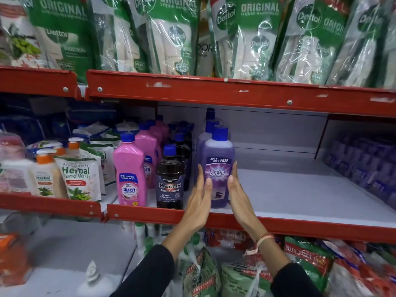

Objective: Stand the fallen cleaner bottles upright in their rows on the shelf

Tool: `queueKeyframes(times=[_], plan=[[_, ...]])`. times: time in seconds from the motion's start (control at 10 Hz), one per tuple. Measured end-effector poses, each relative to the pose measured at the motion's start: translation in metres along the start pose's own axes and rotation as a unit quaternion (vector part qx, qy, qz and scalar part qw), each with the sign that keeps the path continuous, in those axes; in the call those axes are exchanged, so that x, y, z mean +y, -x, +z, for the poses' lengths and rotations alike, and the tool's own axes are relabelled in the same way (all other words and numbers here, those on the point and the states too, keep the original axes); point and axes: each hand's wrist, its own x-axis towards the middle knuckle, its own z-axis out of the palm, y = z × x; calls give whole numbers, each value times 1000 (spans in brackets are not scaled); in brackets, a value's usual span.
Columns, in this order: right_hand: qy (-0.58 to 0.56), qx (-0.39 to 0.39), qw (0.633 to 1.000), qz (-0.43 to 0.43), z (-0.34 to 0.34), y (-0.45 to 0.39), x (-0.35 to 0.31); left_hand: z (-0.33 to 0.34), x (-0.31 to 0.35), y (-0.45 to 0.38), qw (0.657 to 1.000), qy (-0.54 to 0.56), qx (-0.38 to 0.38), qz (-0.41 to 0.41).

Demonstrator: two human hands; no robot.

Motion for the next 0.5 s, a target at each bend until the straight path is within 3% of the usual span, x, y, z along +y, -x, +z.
queueKeyframes(times=[0.3, 0.4, 0.5], plan=[[42, -6, 999, -6, -2, 36, -14, -19, 2, 41, 998, -66, 7, 2], [55, 1, 999, 4, 1, 47, -27, -30, 10, 50, 997, -71, -28, -5], [64, 79, 994, -46, 3, 51, -66, -55, 36, 56, 993, -94, 37, 59]])
